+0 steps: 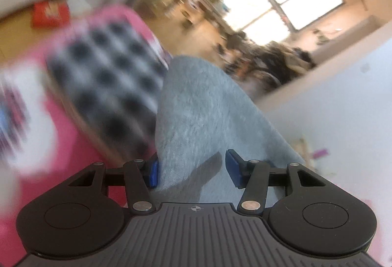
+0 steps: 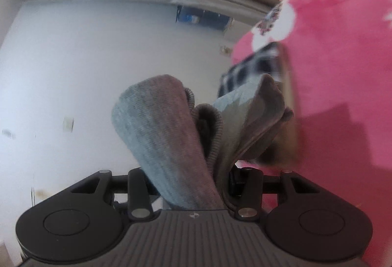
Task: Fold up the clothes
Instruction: 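Carry the folded sweatshirt with both grippers onto the plaid shirt stack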
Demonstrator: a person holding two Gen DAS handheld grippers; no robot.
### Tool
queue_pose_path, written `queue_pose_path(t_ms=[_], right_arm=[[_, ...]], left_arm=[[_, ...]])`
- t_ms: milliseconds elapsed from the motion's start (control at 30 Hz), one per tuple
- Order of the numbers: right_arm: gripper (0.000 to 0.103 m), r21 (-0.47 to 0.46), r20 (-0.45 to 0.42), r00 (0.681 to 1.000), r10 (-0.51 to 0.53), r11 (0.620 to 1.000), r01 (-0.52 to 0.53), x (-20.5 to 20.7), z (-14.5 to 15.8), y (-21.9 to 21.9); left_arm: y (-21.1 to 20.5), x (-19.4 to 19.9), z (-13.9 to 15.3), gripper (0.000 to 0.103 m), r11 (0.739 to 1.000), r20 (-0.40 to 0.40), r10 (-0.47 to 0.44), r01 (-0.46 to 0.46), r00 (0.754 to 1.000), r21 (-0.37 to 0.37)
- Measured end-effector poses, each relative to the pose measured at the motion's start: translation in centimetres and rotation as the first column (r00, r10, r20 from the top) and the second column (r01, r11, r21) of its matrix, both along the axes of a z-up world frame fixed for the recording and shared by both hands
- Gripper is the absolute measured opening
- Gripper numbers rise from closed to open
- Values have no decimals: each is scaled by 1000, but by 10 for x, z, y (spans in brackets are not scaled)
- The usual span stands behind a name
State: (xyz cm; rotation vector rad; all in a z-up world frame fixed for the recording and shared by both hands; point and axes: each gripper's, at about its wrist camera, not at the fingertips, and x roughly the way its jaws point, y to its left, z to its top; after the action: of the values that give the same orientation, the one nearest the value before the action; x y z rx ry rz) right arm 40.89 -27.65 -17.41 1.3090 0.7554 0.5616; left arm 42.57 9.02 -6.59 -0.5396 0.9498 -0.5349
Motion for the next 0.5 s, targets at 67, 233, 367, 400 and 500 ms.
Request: queue_pose_path(t_ms=[67, 233, 367, 400, 500], right_arm=[[50, 52, -6, 999, -32, 998, 32, 28, 3, 29], [50, 42, -70, 988, -136, 989, 139, 77, -14, 66], [71, -76, -177, 968, -179, 983, 168, 117, -70, 81], [66, -115, -210, 957, -198, 977, 177, 120, -88, 79], [73, 48, -216, 949, -229, 968, 245, 108, -116, 63]], left_arm=[[16, 43, 18, 52, 998, 11, 32, -32, 999, 58], [30, 133, 33, 66, 979, 102, 125, -139, 987, 147], [46, 145, -6, 78, 928, 129, 275, -298, 953, 222], [53, 141, -14, 77, 919, 132, 298, -321, 945, 227], [73, 126, -33, 77, 901, 155, 342, -370, 927, 227]])
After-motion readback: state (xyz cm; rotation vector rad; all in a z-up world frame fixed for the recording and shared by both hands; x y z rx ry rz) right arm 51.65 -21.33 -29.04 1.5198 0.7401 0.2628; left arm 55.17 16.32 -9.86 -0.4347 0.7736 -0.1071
